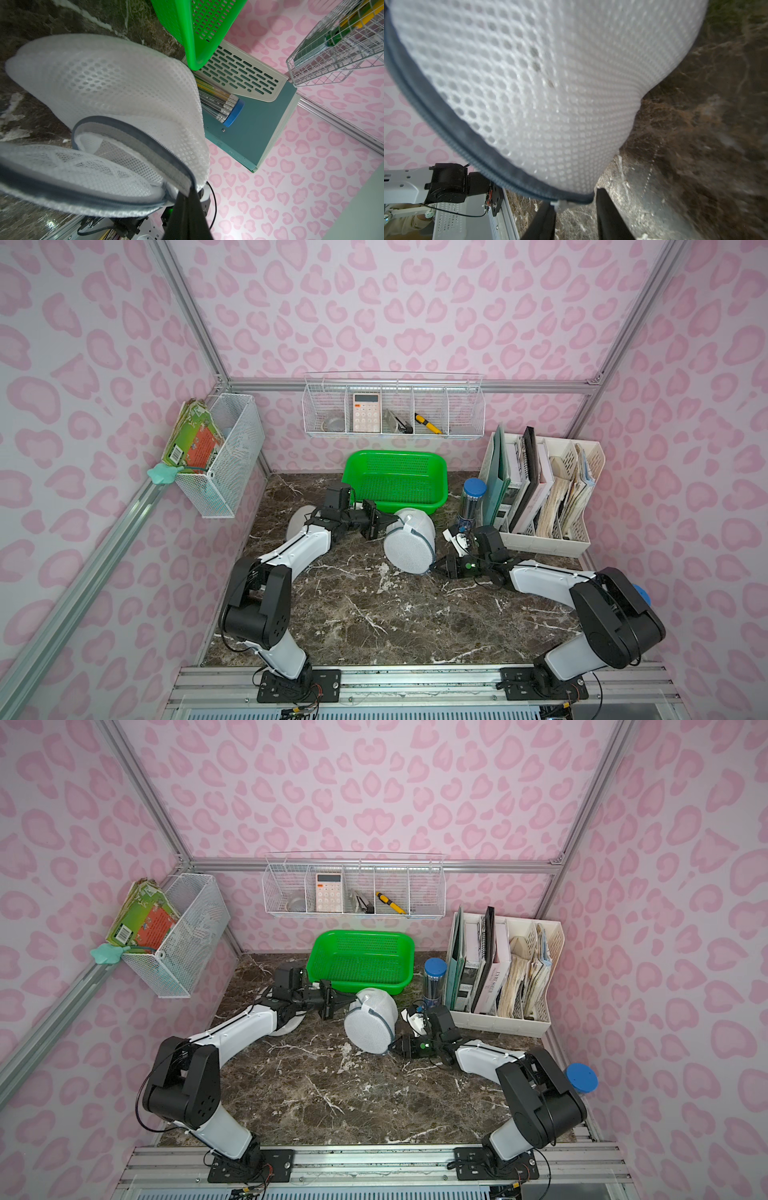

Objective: Turn the laundry bag inside out
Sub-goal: Zip the zipper on the laundry bag.

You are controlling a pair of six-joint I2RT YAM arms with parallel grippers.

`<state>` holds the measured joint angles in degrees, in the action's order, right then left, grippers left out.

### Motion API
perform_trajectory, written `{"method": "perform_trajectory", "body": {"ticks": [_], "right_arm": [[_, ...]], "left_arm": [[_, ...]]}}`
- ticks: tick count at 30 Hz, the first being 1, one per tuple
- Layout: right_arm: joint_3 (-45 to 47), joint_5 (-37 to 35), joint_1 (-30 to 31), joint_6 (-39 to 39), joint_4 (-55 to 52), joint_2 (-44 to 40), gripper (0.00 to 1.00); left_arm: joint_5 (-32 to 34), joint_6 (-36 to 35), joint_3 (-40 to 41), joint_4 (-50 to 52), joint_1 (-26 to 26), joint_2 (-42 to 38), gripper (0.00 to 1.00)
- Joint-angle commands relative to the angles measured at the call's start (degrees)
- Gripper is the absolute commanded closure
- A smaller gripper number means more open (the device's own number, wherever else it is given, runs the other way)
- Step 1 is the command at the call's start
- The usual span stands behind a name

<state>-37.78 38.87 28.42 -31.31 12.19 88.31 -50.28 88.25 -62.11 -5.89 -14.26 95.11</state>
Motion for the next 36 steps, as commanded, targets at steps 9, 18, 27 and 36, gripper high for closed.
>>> {"method": "perform_trajectory", "body": {"ticks": [9, 18, 27, 36], "right_arm": [[1.0, 1.2, 0.0, -0.8, 0.9, -2.6, 0.78], [2.2, 0.2, 0.0, -0.8, -0.6, -4.6, 0.90], [3.2, -1.1, -0.1, -0.2, -3.1, -6.7, 0.97], [1.8, -4.2, 1.5, 2.2, -7.4, -8.0, 1.00]], "left_arm": [[-0.4, -0.4, -0.6, 0.1, 0.0, 0.5, 1.00], [-0.5, -0.5, -0.6, 0.2, 0.0, 0.6, 1.00], [-0.7, -1.0, -0.6, 0.4, 0.5, 0.8, 1.00], [-0.5, -8.0, -3.1, 9.7, 1.2, 0.9, 0.71]]}}
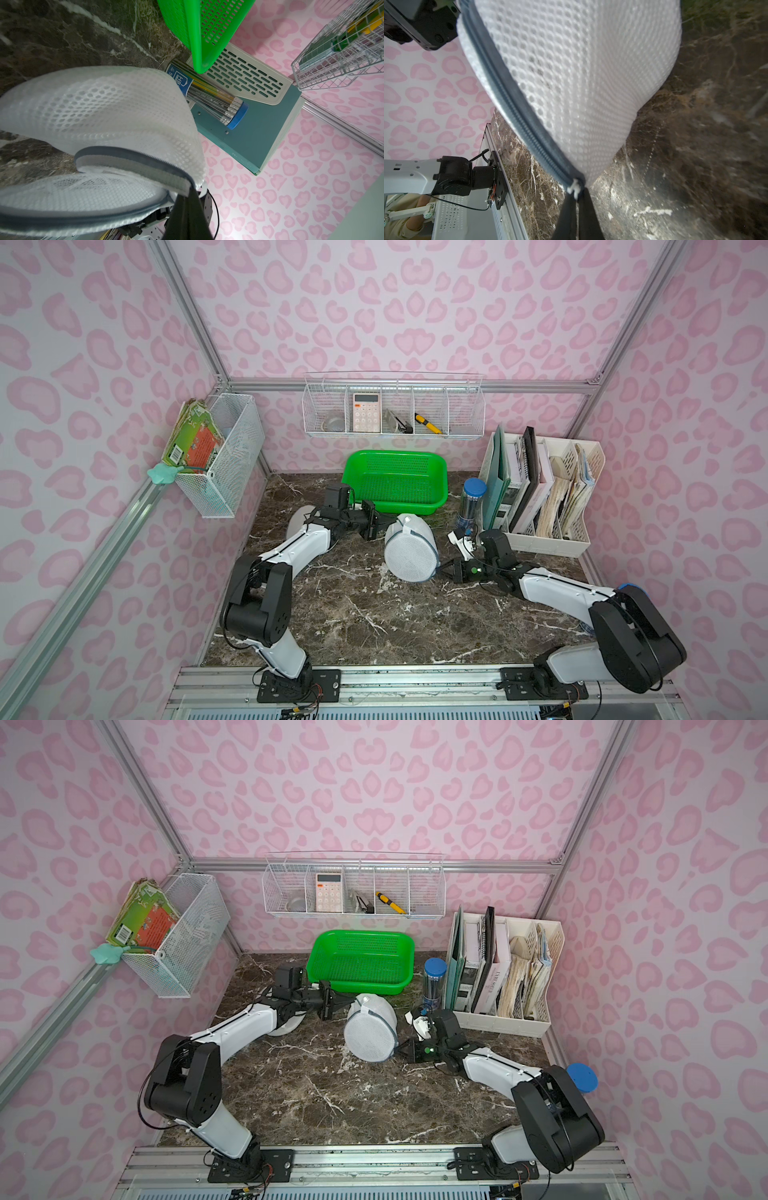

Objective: Turn the laundry bag inside out
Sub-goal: Zip the zipper on the laundry bag.

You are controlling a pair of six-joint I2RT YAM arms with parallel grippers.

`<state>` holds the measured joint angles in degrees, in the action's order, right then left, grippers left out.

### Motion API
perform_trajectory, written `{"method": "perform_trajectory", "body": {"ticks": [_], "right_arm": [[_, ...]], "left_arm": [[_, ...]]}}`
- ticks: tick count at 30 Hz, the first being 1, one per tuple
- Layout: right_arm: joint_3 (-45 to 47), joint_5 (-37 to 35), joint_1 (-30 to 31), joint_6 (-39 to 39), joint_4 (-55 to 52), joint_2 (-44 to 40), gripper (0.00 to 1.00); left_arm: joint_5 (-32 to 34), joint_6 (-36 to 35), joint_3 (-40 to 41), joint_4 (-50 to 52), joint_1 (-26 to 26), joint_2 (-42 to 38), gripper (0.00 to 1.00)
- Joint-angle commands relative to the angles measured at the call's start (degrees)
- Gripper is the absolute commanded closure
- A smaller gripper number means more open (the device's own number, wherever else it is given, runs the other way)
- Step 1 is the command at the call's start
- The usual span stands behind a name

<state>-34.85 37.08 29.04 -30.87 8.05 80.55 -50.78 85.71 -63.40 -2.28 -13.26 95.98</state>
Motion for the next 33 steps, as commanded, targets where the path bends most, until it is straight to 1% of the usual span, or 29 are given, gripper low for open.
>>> {"method": "perform_trajectory", "body": {"ticks": [1, 3, 5, 6, 8, 11, 14, 18, 21, 23, 28, 33], "right_arm": [[-1.6, -2.7, 1.2, 2.0, -3.8, -0.1, 1.00], [-2.7, -3.2, 2.3, 2.2, -4.4, 0.4, 1.00], [-3.6, -3.9, 3.4, 2.2, -4.7, 0.8, 1.00], [-4.0, -4.3, 4.0, 2.2, -4.8, 1.1, 1.00], [-4.7, -4.8, 4.9, 2.1, -4.9, 1.7, 1.00], [-5.5, -5.2, 5.9, 1.9, -4.8, 2.4, 1.00], [-6.6, -5.2, 6.8, 1.9, -4.8, 3.2, 1.00], [-8.3, -4.8, 8.0, 2.0, -4.8, 4.1, 1.00], [-9.4, -4.9, 8.8, 2.0, -5.0, 4.8, 1.00], [-9.8, -4.9, 9.2, 2.1, -5.2, 5.1, 1.00], [-9.9, -4.9, 9.8, 2.1, -5.3, 4.9, 1.00], [-9.5, -5.0, 9.9, 1.9, -5.3, 4.5, 1.00]], "left_arm": [[0.6, -8.0, -3.0, 10.0, 0.2, -0.3, 0.61], [3.9, -16.3, -7.2, 23.3, 0.2, -1.0, 0.44], [9.7, -24.4, -12.6, 37.0, 0.2, -1.8, 0.36], [12.0, -27.2, -14.5, 41.7, 0.2, -2.3, 0.34], [14.7, -29.8, -15.9, 46.5, 0.1, -3.9, 0.33], [15.6, -30.6, -15.2, 48.8, -1.3, -6.0, 0.36], [15.0, -30.5, -14.5, 48.6, -5.3, -6.9, 0.38], [14.7, -31.0, -15.2, 48.2, -11.3, -4.9, 0.39], [15.2, -31.7, -16.8, 48.2, -14.4, -2.5, 0.40], [15.8, -32.6, -18.2, 48.8, -15.7, -0.7, 0.40], [16.7, -35.2, -21.6, 49.9, -16.9, 3.3, 0.41], [18.8, -39.7, -26.2, 53.4, -17.8, 7.7, 0.40]]}}
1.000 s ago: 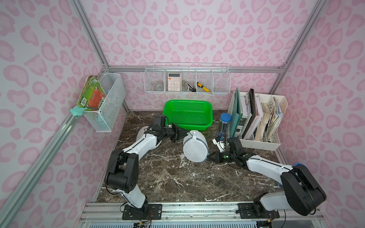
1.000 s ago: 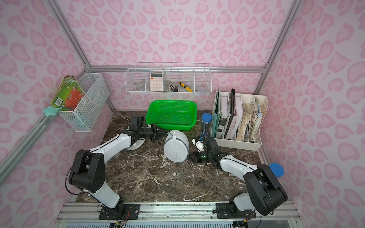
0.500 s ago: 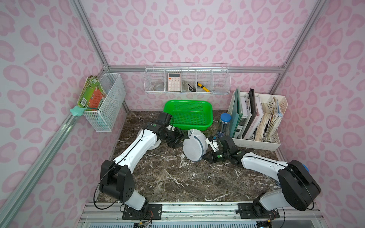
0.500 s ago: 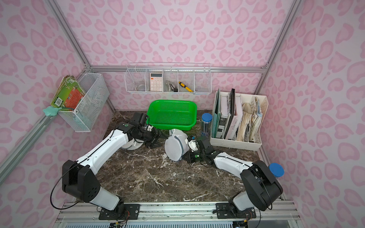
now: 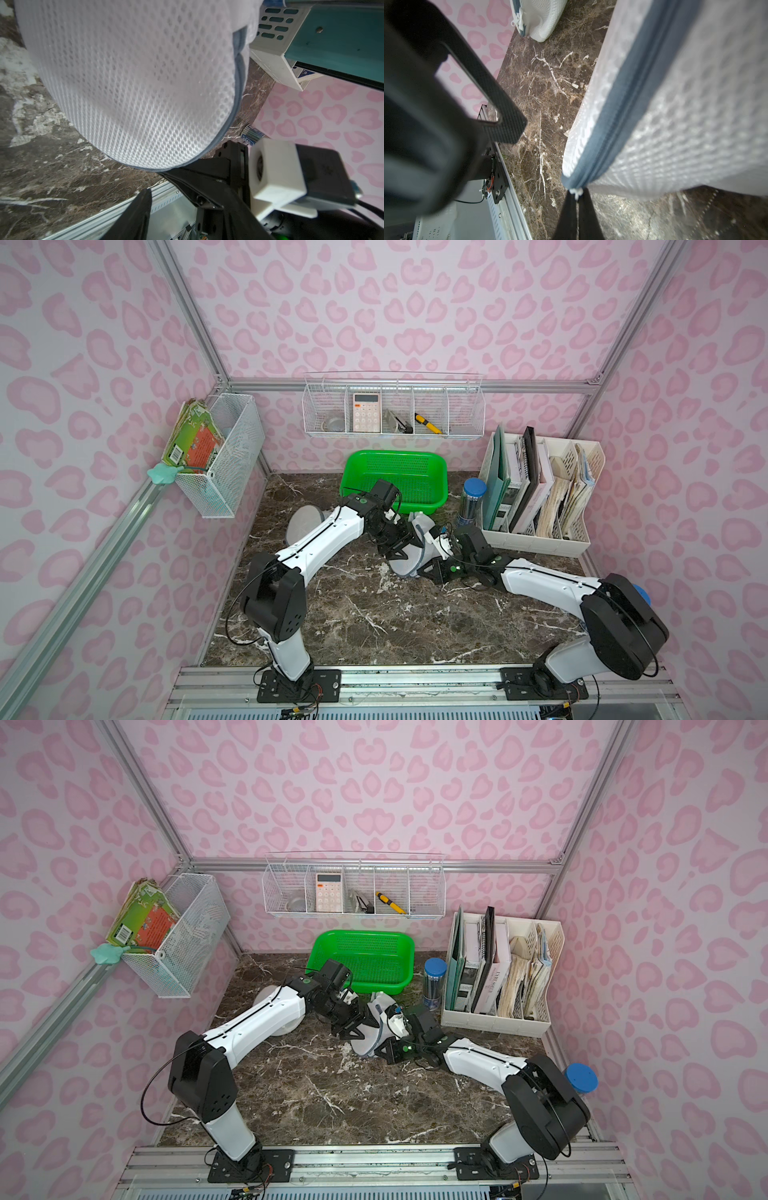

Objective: Turn the laundry bag inside out
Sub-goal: Zip the zipper on the laundry bag.

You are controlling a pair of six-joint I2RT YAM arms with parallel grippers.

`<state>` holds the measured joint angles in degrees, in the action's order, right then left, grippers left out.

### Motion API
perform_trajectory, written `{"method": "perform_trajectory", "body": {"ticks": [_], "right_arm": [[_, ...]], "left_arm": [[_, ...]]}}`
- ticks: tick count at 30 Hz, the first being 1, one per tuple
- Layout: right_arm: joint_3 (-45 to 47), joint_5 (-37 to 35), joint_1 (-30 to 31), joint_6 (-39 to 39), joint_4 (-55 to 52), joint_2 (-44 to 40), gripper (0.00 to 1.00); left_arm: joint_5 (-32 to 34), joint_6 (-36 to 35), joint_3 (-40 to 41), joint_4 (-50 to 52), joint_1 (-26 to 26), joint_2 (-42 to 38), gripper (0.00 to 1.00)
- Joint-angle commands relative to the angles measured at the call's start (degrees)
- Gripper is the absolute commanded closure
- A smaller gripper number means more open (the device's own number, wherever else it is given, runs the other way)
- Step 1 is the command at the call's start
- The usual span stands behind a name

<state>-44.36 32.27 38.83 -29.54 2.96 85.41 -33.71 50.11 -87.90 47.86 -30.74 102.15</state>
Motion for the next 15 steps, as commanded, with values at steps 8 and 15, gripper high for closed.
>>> {"method": "perform_trajectory", "body": {"ticks": [8, 15], "right_arm": [[0.2, 0.0, 0.0, 0.3, 0.0, -0.3, 1.00], [0.4, 0.2, 0.0, 0.5, -0.2, -0.2, 1.00]], "left_arm": [[1.9, -8.1, -3.4, 3.6, -1.3, 5.6, 0.40], [3.4, -8.1, -4.3, 2.3, -1.9, 7.5, 0.47]]}}
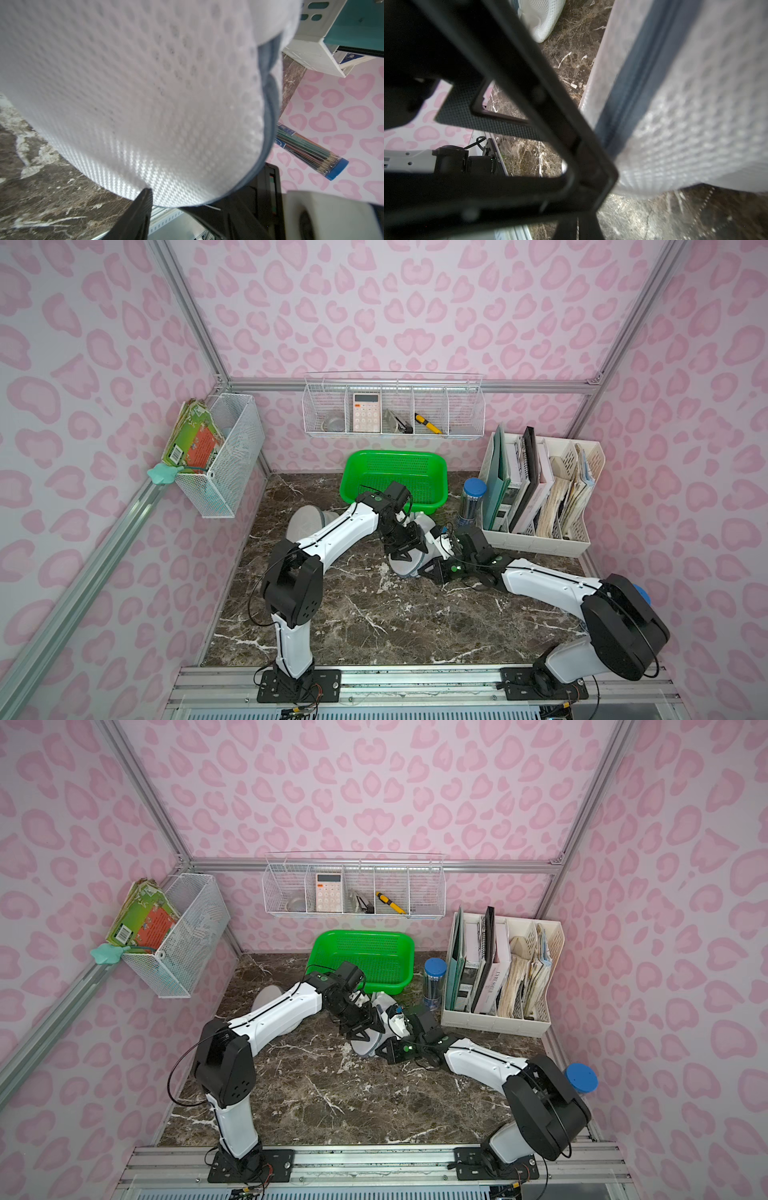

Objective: Turn the laundry bag inside out
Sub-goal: Zip the zipper on the laundry bag.

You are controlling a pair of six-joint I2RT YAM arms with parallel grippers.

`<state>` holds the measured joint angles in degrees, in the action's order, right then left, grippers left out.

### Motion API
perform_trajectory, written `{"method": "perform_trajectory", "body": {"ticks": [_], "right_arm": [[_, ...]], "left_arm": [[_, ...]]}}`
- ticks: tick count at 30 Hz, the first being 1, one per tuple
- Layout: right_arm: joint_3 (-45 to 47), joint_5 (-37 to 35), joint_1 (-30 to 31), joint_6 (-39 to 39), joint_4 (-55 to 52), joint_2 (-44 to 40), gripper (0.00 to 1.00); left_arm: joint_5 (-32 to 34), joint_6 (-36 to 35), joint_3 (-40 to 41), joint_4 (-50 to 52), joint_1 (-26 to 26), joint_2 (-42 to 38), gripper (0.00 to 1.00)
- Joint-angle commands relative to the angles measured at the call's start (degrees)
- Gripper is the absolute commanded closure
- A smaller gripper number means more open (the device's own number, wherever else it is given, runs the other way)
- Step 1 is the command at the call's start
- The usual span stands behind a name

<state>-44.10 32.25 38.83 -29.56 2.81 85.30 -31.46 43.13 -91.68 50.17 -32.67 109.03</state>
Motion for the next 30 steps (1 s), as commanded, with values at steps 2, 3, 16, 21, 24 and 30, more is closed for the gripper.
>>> {"method": "perform_trajectory", "body": {"ticks": [2, 3, 16, 21, 24, 30], "right_arm": [[0.2, 0.4, 0.0, 0.7, -0.2, -0.1, 1.00], [0.3, 0.4, 0.0, 0.7, -0.3, -0.2, 1.00], [3.3, 2.4, -2.3, -0.2, 0.0, -3.0, 1.00], [4.7, 2.7, -2.4, -0.3, 0.2, -3.2, 1.00], [5.2, 2.8, -2.4, -0.4, 0.5, -3.3, 1.00], [5.6, 3.3, -2.4, -0.3, 0.7, -3.4, 1.00]], "left_arm": [[1.3, -1.0, -0.9, -0.5, -0.1, 1.0, 0.57], [1.3, -1.0, -1.0, -0.8, -0.1, 1.1, 0.61], [2.8, 3.0, -0.1, -3.7, 2.4, -2.0, 1.00], [-0.4, 9.6, 3.7, -9.4, 6.9, -6.3, 1.00], [-3.0, 14.4, 7.7, -14.7, 9.7, -9.0, 1.00], [-4.6, 18.2, 11.9, -18.6, 12.6, -12.3, 1.00]]}}
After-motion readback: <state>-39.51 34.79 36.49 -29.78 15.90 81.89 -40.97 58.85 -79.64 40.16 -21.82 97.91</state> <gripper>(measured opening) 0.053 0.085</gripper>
